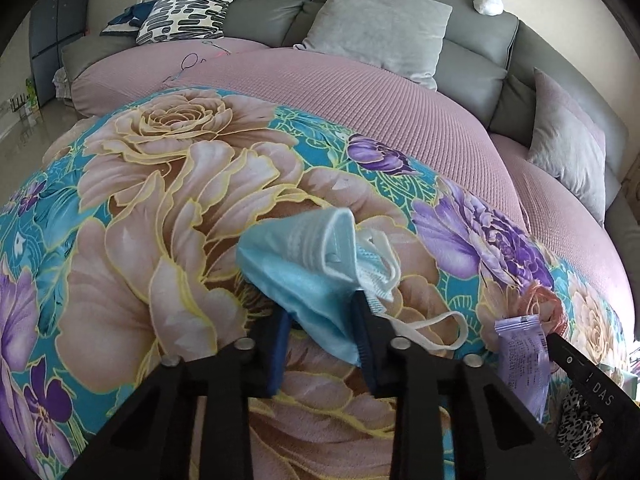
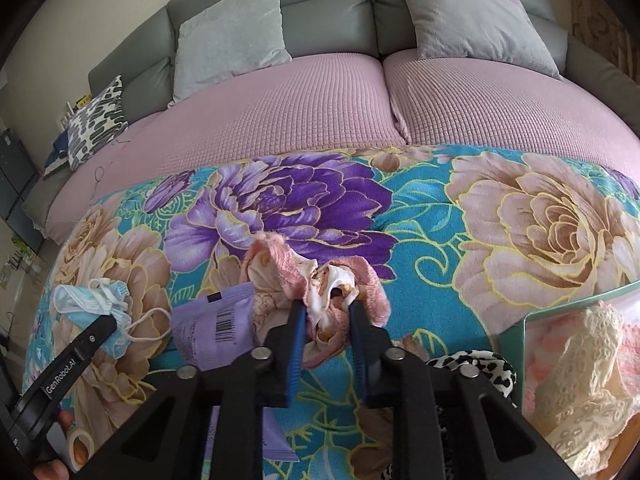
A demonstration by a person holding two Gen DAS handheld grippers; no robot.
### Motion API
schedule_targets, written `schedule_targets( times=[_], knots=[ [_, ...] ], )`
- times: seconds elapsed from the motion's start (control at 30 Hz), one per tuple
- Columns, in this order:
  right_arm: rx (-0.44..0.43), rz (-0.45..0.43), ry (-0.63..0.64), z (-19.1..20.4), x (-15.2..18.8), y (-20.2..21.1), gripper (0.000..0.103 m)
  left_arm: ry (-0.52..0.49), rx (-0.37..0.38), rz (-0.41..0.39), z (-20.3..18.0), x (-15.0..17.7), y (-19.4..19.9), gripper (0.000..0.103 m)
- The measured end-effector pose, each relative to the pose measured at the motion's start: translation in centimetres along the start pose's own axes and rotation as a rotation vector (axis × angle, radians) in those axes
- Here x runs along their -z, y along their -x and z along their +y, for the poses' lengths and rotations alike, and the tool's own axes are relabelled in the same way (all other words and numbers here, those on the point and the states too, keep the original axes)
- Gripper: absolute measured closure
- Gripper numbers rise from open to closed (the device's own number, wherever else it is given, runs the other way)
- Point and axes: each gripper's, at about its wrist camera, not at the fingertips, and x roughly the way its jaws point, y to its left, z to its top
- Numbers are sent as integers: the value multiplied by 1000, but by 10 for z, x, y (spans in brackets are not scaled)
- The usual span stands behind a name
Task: Organize soft objects
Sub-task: 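Grasp the blue face mask with the left tool while the right tool grasps the pink cloth, then carry the blue mask and pink cloth over the tray with both tools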
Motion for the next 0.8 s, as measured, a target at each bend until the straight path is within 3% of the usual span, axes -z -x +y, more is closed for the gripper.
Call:
schedule_targets(
  times=[0.07,0.27,0.8],
  knots=[
    [-8,-5,0,0,0,2,86,6,9,-5,1,-1,1,84],
    [-34,-32,-1,-1,2,11,90,41,52,-10,9,-2,2,92],
    [-37,-187,-52,-18,10,84,92,39,103,-90,4,-10,47,95]
  ],
)
